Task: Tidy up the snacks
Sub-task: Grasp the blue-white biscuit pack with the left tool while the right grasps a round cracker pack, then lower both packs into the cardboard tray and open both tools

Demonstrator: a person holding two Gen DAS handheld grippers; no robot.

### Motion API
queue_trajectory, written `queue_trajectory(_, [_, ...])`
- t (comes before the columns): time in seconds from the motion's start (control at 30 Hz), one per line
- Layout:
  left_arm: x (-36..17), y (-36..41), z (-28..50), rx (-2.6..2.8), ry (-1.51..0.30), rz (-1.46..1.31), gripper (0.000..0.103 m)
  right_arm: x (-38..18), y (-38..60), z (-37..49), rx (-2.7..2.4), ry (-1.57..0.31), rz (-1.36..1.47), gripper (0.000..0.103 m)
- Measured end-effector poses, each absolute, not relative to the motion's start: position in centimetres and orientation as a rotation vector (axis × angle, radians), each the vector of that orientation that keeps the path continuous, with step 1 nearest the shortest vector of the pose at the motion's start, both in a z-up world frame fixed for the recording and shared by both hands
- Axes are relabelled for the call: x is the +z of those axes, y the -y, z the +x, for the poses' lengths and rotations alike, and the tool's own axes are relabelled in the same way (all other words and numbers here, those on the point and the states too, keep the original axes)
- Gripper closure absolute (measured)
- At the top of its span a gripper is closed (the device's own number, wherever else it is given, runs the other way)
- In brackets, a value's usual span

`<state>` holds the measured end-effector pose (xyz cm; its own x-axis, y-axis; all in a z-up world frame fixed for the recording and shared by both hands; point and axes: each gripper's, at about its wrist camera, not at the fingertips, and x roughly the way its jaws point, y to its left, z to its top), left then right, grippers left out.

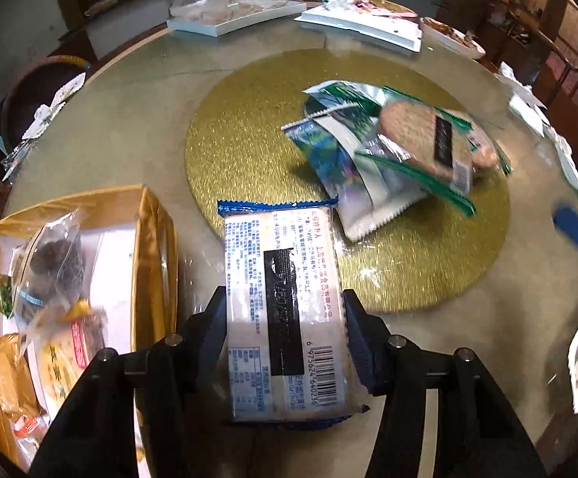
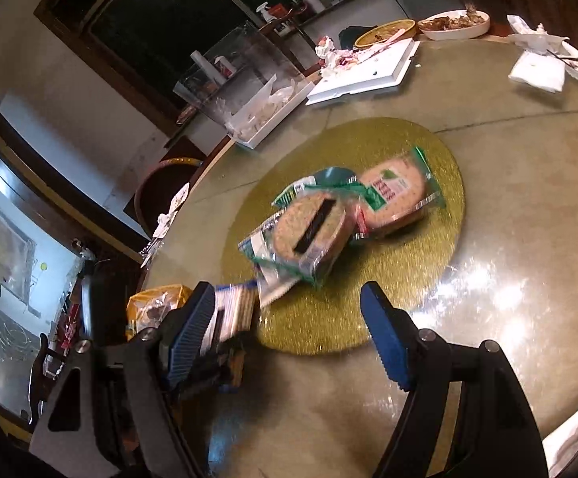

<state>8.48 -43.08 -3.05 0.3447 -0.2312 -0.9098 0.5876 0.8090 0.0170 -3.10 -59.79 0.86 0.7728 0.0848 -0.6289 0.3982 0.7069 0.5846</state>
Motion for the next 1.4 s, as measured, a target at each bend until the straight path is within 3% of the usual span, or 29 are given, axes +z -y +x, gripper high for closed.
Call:
queue_trajectory(0.27, [-1.3, 39.4, 3.4, -0.623, -1.082, 0.199, 0.048, -2.5, 62.0, 4.9, -0.271, -0.879, 0.801, 0.027])
queue_trajectory(0.47, [2.7, 34.8, -0.2, -0.632, -0.967, 0.063, 0.048, -2.8, 60.7, 8.7, -0.431, -0.953, 0.689, 0.027])
queue_trajectory(0.57, [3.9, 32.7, -1.0, -0.607, -0.934, 0.042, 0.048, -3.0, 59.5, 10.7, -0.476, -1.012, 0.585, 0.017])
queue_trajectory(0.63, [4.3, 31.2, -1.1, -0.596, -0.924, 0.02, 0.048, -3.1, 58.7, 11.2, -0.518, -1.02, 0.521, 0.017])
queue_trajectory(0.8, [4.8, 27.7, -1.4, -0.521, -0.89, -0.016, 0.048, -3.2, 57.8, 9.9, -0.538, -0.995, 0.445, 0.026])
queue_trajectory(1.13, [4.1, 24.0, -1.1, -0.452, -0.885, -0.046, 0.048, -2.6, 56.6, 4.1, -0.46, -0.889, 0.53, 0.027])
queue_trajectory(1.4, [3.4, 20.9, -0.8, -0.371, -0.892, -0.06, 0.048, 3.0, 49.3, -3.3, -0.075, -0.682, 0.576, 0.027])
